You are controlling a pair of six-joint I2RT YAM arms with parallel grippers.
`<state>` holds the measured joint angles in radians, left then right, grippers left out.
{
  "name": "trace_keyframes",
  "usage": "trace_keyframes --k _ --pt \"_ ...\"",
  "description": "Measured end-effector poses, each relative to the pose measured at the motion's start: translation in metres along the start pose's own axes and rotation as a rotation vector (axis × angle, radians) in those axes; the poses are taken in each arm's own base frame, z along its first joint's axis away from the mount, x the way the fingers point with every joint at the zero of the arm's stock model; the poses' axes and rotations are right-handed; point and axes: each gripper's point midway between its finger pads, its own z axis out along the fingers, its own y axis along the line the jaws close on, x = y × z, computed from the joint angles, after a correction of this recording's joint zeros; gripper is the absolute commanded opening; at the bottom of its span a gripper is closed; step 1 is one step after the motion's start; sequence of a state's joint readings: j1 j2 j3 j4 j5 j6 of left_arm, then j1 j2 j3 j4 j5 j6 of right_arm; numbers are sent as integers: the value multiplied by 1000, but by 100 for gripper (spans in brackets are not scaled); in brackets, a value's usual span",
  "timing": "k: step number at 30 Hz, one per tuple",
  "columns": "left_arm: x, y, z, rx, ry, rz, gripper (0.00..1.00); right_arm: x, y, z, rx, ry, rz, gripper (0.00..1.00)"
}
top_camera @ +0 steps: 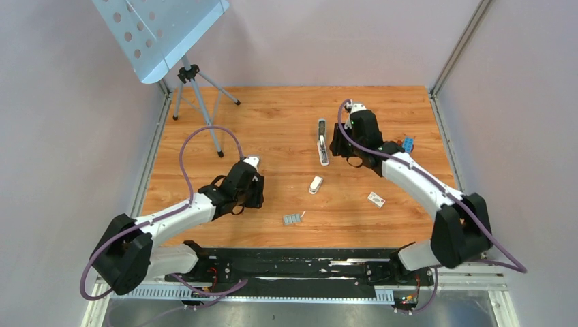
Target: Load the staples into the stapler
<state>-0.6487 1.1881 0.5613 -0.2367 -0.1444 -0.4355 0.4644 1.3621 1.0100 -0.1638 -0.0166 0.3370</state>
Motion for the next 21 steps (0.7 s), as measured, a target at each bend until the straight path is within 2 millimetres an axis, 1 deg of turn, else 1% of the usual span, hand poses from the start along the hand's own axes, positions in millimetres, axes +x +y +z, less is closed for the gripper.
trace_keyframes --k 2,4,7,9,12,16,21 --pt "3 -1 -1 15 5 -9 50 -5 -8 15 12 17 -2 47" --pt "7 -2 -1 27 13 -17 51 -7 -16 34 12 47 0 50" --pt "8 -4 -2 40 12 -21 53 3 -26 59 5 109 10 51" --pt "7 -5 -1 47 11 -23 53 12 -28 77 -11 154 17 51" --pt "5 -8 -1 61 5 -26 53 21 -27 97 -39 205 24 53" --pt "5 -9 -1 67 5 -28 53 24 -27 114 -39 236 27 52" --pt "5 -8 -3 71 -7 -37 54 25 -35 127 4 254 27 47"
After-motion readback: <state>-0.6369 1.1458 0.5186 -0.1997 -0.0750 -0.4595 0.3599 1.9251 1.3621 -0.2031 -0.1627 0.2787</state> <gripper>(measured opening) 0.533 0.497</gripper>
